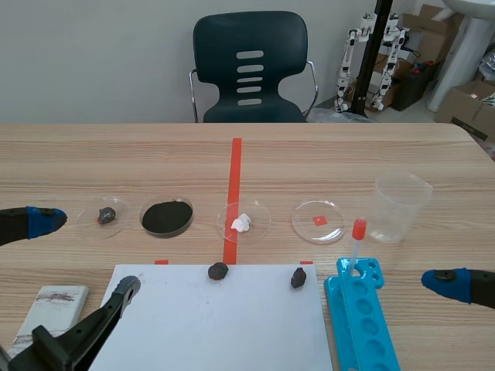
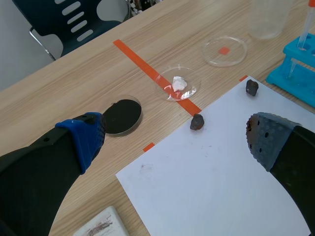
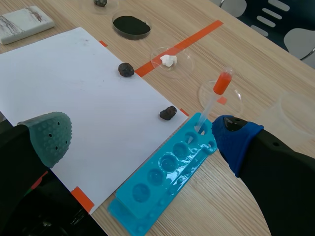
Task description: Return to the home posture
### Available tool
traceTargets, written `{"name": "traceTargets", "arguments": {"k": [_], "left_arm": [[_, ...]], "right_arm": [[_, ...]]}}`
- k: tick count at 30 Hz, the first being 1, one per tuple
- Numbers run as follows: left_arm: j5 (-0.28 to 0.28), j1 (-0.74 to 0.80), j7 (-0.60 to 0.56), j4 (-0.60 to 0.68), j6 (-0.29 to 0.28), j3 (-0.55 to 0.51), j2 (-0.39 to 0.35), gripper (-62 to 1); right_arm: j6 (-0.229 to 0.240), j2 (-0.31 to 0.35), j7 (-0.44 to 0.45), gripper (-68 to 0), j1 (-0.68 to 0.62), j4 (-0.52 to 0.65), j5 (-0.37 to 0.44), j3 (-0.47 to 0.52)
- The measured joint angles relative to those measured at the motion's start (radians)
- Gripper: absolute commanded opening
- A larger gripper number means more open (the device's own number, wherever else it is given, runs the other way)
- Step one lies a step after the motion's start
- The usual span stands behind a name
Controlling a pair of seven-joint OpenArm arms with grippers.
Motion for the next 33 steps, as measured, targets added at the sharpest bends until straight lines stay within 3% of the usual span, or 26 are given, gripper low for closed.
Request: {"name": "traceTargets", "arguments": {"k": [14, 33], "left_arm": [[0.023, 0.219, -0.008, 0.103, -0.003, -0.06, 0.04, -1.1], [0.023, 0.24, -0.014, 0.111, -0.004, -0.06, 0.04, -1.1]], "right_arm": [[0.0, 0.0, 0.0, -8.4, 0.0, 0.0, 0.0, 0.0], [0.0, 0.0, 0.0, -8.4, 0.0, 0.0, 0.0, 0.0]]}}
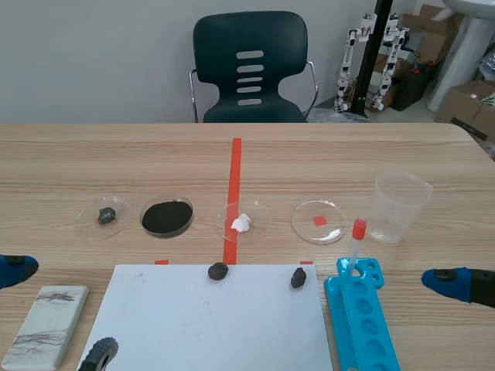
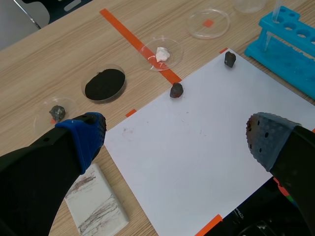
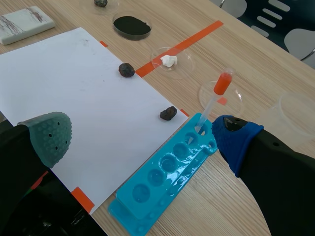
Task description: Return to the home posture
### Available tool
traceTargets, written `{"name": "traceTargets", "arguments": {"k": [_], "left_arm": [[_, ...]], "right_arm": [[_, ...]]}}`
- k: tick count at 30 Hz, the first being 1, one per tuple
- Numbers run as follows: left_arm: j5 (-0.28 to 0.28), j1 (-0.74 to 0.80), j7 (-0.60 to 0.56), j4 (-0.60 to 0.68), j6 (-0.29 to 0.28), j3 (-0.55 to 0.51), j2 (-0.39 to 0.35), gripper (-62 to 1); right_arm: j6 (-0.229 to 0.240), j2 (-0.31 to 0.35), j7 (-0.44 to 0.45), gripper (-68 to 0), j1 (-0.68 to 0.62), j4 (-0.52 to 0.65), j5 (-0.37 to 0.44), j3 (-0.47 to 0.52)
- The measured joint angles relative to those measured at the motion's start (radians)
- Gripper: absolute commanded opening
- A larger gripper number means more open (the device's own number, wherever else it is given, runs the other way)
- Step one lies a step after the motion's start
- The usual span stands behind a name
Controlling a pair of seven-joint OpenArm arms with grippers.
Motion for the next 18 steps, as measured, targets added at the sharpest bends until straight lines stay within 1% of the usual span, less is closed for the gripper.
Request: {"name": "traceTargets", "arguments": {"k": [11, 13, 18], "left_arm": [[0.0, -0.003, -0.002, 0.0, 0.0, 0.0, 0.0, -1.1], [0.0, -0.003, -0.029, 0.0, 0.0, 0.0, 0.0, -1.1], [0.0, -0.006, -0.045, 0.0, 0.0, 0.0, 0.0, -1.1]], "right_arm": [[0.0, 0.0, 0.0, -8.4, 0.0, 0.0, 0.0, 0.0], [0.0, 0.0, 0.0, -8.4, 0.0, 0.0, 0.0, 0.0], [0.0, 0.0, 0.0, -8.4, 0.0, 0.0, 0.0, 0.0]]}}
